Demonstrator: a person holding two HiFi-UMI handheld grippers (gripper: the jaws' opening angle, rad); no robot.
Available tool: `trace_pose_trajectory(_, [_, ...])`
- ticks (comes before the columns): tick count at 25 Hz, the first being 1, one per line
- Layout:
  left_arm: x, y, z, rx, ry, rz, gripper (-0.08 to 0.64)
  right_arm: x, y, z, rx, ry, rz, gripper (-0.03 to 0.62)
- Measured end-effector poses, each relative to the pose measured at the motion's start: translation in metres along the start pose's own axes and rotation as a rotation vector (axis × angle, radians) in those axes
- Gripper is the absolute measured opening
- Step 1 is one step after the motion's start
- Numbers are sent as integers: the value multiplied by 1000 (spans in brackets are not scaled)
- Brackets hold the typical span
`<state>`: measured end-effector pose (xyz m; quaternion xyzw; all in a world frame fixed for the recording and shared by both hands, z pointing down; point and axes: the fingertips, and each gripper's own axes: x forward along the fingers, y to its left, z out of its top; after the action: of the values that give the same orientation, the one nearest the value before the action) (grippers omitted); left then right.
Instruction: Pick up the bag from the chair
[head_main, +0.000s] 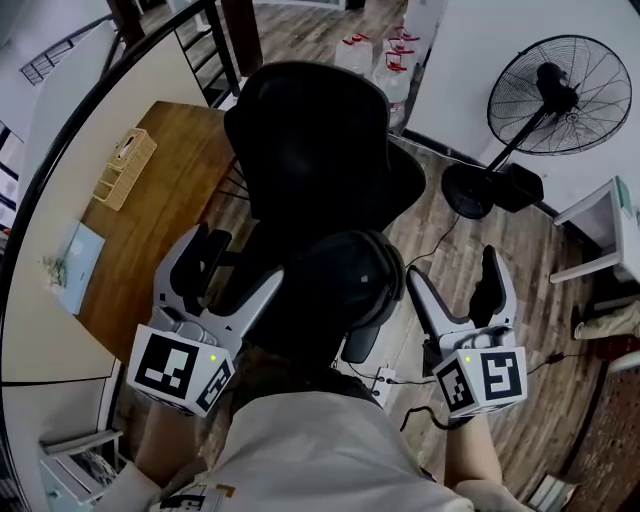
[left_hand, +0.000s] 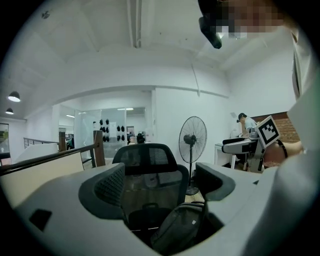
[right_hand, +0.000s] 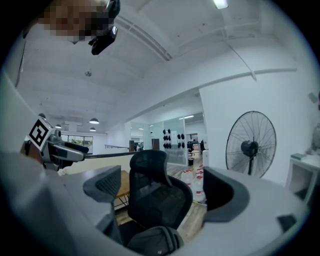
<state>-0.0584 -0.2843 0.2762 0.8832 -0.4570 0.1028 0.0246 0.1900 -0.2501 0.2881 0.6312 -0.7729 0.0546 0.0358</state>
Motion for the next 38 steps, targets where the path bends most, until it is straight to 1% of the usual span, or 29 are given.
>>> trace_pose_trajectory(4, [14,-7,6,41,-5,-55,431,1,-9,-3,17,8,-32,503])
trace_pose_trajectory(6, [19,-3,4,60,0,-80,431,3,-12,-6,23,19,-59,500])
trace_pose_trajectory(8, [21,8,2,61,2,-102,430,4,-11,-9,29,29,-87,500])
trace_pose_trajectory(12, [22,34,-2,41,-16,-158,430,9,5,-11,-1,44,-144,500])
trace_pose_trajectory(14, [24,45,-2,52,-24,-205,430,8,10,-7,-16,47,-199,502])
trace_pose_trajectory(18, [28,74,8,94,-44,-283,431,2,22,8,-11,30,-311,502])
trace_pose_trajectory(21, [28,91,10,111,-58,-340,431,2,43,14,-17,26,-361,502])
trace_pose_trajectory(24, [31,99,12,116,-60,-383,430,4,59,17,-21,24,-390,502])
trace_pose_trajectory(27, [38,98,9,120,-51,-428,431,3,67,11,-15,41,-413,502])
trace_pose_trajectory(30, [51,92,2,133,-41,-450,431,1,66,-1,1,64,-423,502])
trace_pose_trajectory(35, [78,67,-6,131,-28,-501,431,-5,48,-18,52,87,-436,502])
trace_pose_trajectory(38, [99,49,-17,163,-9,-525,430,-3,32,-36,85,103,-449,502])
